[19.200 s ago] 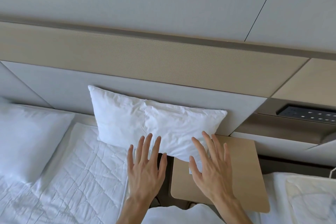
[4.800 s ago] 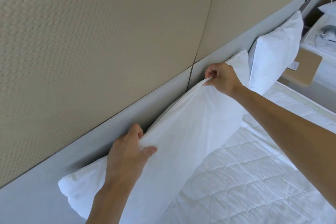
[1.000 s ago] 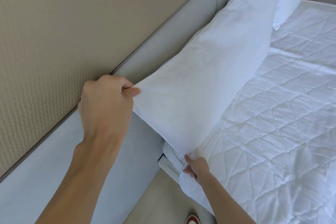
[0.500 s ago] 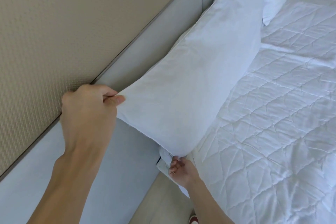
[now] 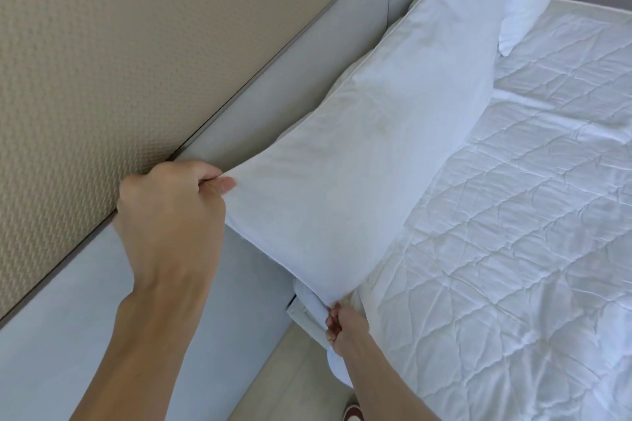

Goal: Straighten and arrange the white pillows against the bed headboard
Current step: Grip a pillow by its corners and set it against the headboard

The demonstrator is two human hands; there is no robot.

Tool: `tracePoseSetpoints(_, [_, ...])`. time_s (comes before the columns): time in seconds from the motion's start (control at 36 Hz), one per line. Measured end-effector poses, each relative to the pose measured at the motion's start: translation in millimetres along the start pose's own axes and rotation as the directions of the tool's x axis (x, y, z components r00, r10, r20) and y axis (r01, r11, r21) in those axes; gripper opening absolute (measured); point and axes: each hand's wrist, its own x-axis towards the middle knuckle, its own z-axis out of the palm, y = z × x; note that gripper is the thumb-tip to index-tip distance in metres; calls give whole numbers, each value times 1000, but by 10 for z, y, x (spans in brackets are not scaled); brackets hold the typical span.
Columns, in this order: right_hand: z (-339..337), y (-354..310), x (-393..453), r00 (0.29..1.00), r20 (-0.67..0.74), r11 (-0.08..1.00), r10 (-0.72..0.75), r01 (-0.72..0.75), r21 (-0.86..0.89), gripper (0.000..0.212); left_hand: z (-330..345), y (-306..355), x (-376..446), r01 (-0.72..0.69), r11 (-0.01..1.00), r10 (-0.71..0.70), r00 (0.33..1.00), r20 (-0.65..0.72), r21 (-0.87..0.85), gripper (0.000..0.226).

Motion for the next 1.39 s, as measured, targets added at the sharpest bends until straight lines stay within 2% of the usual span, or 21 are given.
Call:
tracePoseSetpoints(0.11, [-70, 10, -9, 999, 43, 999, 17, -15, -52, 36, -17, -11, 24, -27, 1000, 27, 999, 25, 11, 9])
tracePoseSetpoints(0.17, [-131, 4, -34, 992, 123, 996, 35, -25, -82, 29, -33, -9, 33, -30, 999, 29, 998, 49, 21, 9])
tracePoseSetpoints(0.25, [-229, 10, -136, 974, 224, 978, 28, 20, -208, 22, -49, -9, 43, -39, 999, 38, 996, 76, 20, 9])
tracePoseSetpoints(0.33, [-329, -35, -246, 971, 239, 952, -13, 85, -294, 20, -60, -8, 37, -45, 998, 42, 995, 89, 33, 10])
tracePoseSetpoints(0.42, [-429, -188, -449, 981, 189, 852, -48, 139, -504, 18, -77, -21, 39, -35, 998, 29, 994, 104, 55, 11])
tracePoseSetpoints(0.5, [-516, -533, -670, 942, 190, 670, -277, 331, -664, 15, -101, -8, 31, -5, 999, 0, 994, 114, 47, 10])
tracePoseSetpoints(0.58, [-431, -1060, -985, 765, 290, 450, -575, 592, -669, 12, -116, 14, 25, 25, 1000, -25, 991, 132, 4, 12])
tracePoseSetpoints(0.67, [-160, -1609, -1512, 455, 463, 145, -761, 814, -562, 5, -130, 26, 19, 58, 998, -54, 989, 137, -22, 12])
tracePoseSetpoints(0.72, [56, -1903, -1886, 222, 614, -72, -758, 907, -416, 6, -141, 51, -1, 79, 997, -75, 988, 132, -26, 16])
tracePoseSetpoints(0.78, [267, -2144, -2180, 12, 741, -268, -671, 928, -258, 11, -156, 86, -24, 108, 994, -105, 987, 122, -17, 22])
tracePoseSetpoints(0.81, [371, -2243, -2284, -73, 791, -364, -607, 911, -195, 18, -161, 99, -36, 114, 993, -113, 987, 117, -5, 25])
tracePoseSetpoints(0.83, [473, -2328, -2367, -121, 836, -450, -536, 878, -161, 26, -163, 107, -47, 122, 993, -122, 986, 113, 8, 28])
tracePoseSetpoints(0.86, [575, -2404, -2424, -129, 877, -526, -463, 836, -155, 33, -165, 112, -57, 133, 991, -134, 985, 112, 18, 30])
tracePoseSetpoints(0.92, [755, -2521, -2511, -80, 939, -656, -334, 735, -171, 37, -168, 123, -73, 158, 987, -161, 980, 115, 31, 30])
tracePoseSetpoints(1.03, [999, -2664, -2620, 115, 978, -823, -175, 528, -210, 18, -167, 109, -96, 178, 981, -186, 977, 106, 75, 16])
tracePoseSetpoints(1.06, [1037, -2677, -2643, 138, 978, -842, -155, 500, -204, 16, -166, 101, -103, 181, 980, -189, 977, 102, 81, 16])
tracePoseSetpoints(1.11, [1094, -2698, -2679, 129, 979, -863, -161, 463, -203, 18, -160, 79, -116, 178, 981, -184, 979, 83, 79, 17])
tracePoseSetpoints(1.19, [1156, -2717, -2730, 40, 978, -893, -207, 401, -205, 26, -132, 57, -144, 182, 981, -185, 982, 46, 67, 18])
tracePoseSetpoints(1.25, [1167, -2706, -2729, 14, 976, -902, -216, 380, -204, 27, -112, 37, -154, 169, 983, -172, 985, 33, 68, 17])
tracePoseSetpoints(1.31, [1147, -2702, -2691, 35, 977, -884, -211, 420, -205, 23, -93, 11, -159, 158, 985, -160, 986, 37, 66, 13])
tracePoseSetpoints(1.39, [1119, -2755, -2651, 110, 981, -842, -159, 503, -193, 15, -81, -11, -163, 133, 990, -134, 991, 21, 36, 11])
